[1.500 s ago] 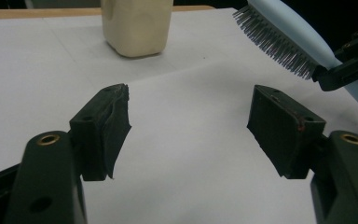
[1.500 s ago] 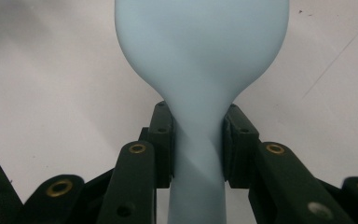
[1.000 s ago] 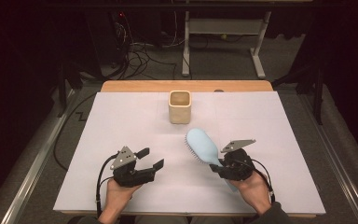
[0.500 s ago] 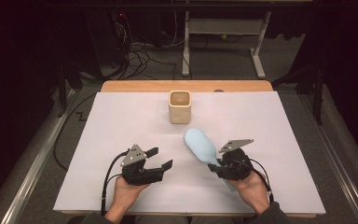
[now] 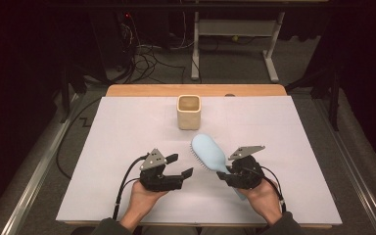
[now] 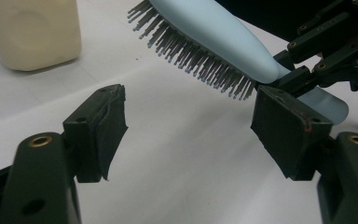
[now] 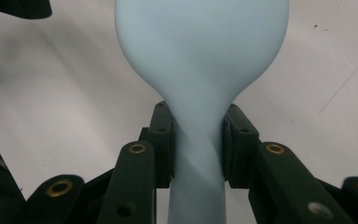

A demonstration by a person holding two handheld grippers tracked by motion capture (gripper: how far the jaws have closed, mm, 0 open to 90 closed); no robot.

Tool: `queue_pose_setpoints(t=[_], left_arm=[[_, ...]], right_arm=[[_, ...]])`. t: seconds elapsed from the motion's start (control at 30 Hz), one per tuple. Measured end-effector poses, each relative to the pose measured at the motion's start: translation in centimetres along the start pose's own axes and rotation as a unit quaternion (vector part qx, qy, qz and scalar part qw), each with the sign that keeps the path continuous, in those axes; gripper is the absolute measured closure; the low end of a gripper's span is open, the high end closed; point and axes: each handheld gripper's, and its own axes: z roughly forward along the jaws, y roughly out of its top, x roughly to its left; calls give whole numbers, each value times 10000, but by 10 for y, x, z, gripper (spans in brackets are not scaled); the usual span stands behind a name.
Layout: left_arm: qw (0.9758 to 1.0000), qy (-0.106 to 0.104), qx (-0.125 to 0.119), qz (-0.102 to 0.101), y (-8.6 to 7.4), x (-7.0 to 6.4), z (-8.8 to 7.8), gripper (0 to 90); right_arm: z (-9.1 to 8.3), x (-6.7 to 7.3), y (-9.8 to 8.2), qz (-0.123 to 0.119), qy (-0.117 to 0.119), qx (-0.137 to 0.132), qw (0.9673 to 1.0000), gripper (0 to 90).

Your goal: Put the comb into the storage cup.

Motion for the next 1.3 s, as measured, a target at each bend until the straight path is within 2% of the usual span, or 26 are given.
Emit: queue_pose_setpoints(t=[0.2, 0.5, 0.73, 1.3], left_arm=[[9998, -178, 46, -83, 2, -1, 8, 249], [9992, -266, 159, -251, 5, 1, 13, 222], [9992, -304, 150, -218, 10, -3, 16, 223], [9988, -389, 84, -300, 15, -7, 21, 220]], right_arm=[[0, 3, 3, -70, 31, -37, 10000, 707], [2, 8, 6, -127, 61, -43, 9999, 706], [3, 10, 6, -192, 68, -61, 9998, 706], [4, 16, 8, -287, 67, -86, 9995, 707]])
